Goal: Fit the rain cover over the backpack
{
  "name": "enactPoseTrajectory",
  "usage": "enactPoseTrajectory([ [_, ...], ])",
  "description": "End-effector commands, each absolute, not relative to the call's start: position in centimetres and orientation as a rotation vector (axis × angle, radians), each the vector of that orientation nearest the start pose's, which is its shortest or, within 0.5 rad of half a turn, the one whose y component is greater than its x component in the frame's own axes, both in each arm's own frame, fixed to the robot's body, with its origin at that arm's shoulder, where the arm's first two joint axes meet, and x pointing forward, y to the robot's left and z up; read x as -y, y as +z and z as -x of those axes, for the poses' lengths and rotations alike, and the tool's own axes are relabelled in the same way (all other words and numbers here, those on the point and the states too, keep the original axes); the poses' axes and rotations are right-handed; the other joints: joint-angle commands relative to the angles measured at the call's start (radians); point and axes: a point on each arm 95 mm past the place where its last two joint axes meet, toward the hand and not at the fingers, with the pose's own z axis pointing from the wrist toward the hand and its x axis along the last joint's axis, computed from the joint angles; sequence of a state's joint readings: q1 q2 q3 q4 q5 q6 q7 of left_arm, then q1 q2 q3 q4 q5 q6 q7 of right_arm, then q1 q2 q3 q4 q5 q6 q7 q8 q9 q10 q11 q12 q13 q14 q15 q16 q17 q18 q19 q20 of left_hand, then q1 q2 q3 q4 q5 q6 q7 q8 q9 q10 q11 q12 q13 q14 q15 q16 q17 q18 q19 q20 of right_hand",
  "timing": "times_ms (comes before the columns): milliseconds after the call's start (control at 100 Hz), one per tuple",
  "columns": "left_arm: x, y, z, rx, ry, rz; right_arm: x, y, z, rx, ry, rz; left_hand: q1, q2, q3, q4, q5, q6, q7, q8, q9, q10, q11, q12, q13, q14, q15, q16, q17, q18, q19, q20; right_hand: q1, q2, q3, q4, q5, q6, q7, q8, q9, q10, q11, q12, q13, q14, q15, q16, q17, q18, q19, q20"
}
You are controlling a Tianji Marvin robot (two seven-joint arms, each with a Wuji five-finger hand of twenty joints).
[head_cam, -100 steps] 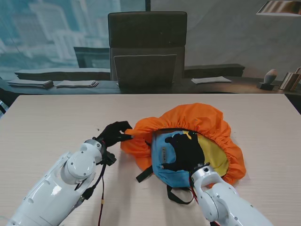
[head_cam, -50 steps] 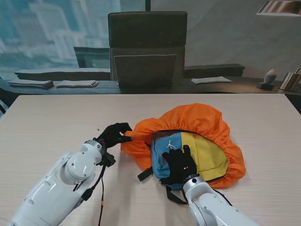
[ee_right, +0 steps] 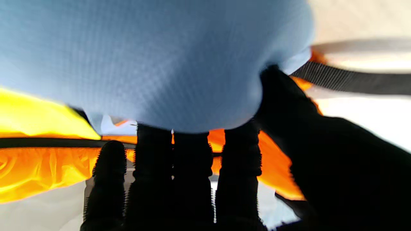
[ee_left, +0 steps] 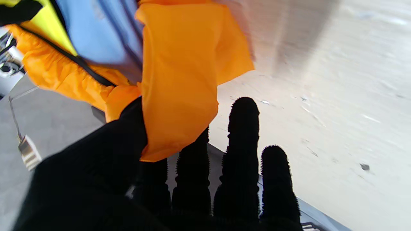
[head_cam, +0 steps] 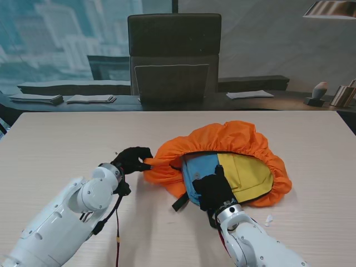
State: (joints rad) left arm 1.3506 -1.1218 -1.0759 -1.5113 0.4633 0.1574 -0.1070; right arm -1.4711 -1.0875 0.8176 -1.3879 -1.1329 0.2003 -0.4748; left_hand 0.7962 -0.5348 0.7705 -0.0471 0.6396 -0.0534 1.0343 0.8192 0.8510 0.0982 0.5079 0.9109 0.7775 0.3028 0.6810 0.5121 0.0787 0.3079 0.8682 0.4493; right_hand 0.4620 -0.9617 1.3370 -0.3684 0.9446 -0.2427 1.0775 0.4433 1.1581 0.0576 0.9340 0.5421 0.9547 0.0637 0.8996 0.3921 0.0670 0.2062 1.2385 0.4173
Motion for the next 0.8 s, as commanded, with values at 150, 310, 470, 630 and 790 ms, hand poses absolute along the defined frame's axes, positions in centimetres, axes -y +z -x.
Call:
enactPoseTrajectory([
  [150, 3.0, -30.9, -44.8, -1.364, -1.619, 1.709, -6.2, -36.4, -37.1, -1.342, 1.572, -0.833, -0.112, 0.085, -0.134, 0.069, -0.236, -0.001, -0.159, -0.1, -0.345, -0.019, 0.041, -0.279, -0.215, -0.025, -0.042, 0.043, -0.051, 0.0, 0.018, 0.005, 0.094, 0.023, 0.161, 0.009, 0.05, -0.088, 0.051, 0.078, 0.033, 0.035, 0.052, 0.046, 0.039, -0.02, 0.067, 0.022, -0.006, 0.026, 0.029, 0.019],
  [310, 3.4, -29.3, -44.4, -1.39, -1.697, 1.389, -6.1, -35.0, -37.4, -1.262, 1.615, -0.876, -0.187, 0.093, -0.294, 0.113, -0.492, -0.215, -0.461, -0.363, -0.647, -0.082, -0.035, -0.334, -0.513, -0.07, -0.106, 0.049, -0.119, -0.1, 0.102, 0.039, 0.095, 0.024, 0.162, 0.008, 0.049, -0.085, 0.049, 0.095, 0.029, 0.039, 0.057, 0.056, 0.036, -0.017, 0.076, 0.023, -0.006, 0.026, 0.029, 0.02],
  [470, 4.7, -27.4, -43.6, -1.43, -1.814, 1.031, -6.6, -34.0, -37.5, -1.177, 1.648, -0.977, -0.125, 0.033, -0.168, 0.067, -0.197, -0.203, -0.215, -0.279, -0.508, -0.086, 0.049, -0.283, -0.524, -0.105, -0.002, 0.108, -0.132, -0.128, 0.177, 0.072, 0.095, 0.023, 0.163, 0.008, 0.047, -0.078, 0.049, 0.107, 0.027, 0.043, 0.064, 0.066, 0.032, -0.012, 0.085, 0.027, -0.001, 0.027, 0.032, 0.022],
  [630, 6.0, -27.4, -43.4, -1.596, -1.81, 0.857, -7.3, -33.2, -37.9, -1.102, 1.669, -1.05, -0.039, -0.061, -0.117, 0.002, 0.12, -0.292, -0.022, -0.353, -0.019, -0.153, 0.134, -0.034, -0.202, -0.115, 0.213, 0.217, 0.006, -0.103, 0.255, 0.121, 0.099, 0.021, 0.162, 0.009, 0.046, -0.072, 0.047, 0.119, 0.023, 0.051, 0.066, 0.073, 0.029, -0.006, 0.092, 0.029, 0.004, 0.024, 0.035, 0.023],
  [790, 6.2, -29.1, -43.8, -1.747, -1.702, 0.975, -8.0, -31.8, -38.3, -1.066, 1.7, -1.049, 0.016, -0.011, -0.127, -0.006, 0.099, -0.259, -0.125, -0.445, 0.146, -0.149, 0.057, 0.074, -0.056, -0.107, 0.347, 0.326, 0.107, -0.09, 0.356, 0.182, 0.103, 0.019, 0.162, 0.01, 0.047, -0.064, 0.046, 0.126, 0.021, 0.056, 0.066, 0.076, 0.028, 0.0, 0.095, 0.03, 0.007, 0.024, 0.039, 0.026],
])
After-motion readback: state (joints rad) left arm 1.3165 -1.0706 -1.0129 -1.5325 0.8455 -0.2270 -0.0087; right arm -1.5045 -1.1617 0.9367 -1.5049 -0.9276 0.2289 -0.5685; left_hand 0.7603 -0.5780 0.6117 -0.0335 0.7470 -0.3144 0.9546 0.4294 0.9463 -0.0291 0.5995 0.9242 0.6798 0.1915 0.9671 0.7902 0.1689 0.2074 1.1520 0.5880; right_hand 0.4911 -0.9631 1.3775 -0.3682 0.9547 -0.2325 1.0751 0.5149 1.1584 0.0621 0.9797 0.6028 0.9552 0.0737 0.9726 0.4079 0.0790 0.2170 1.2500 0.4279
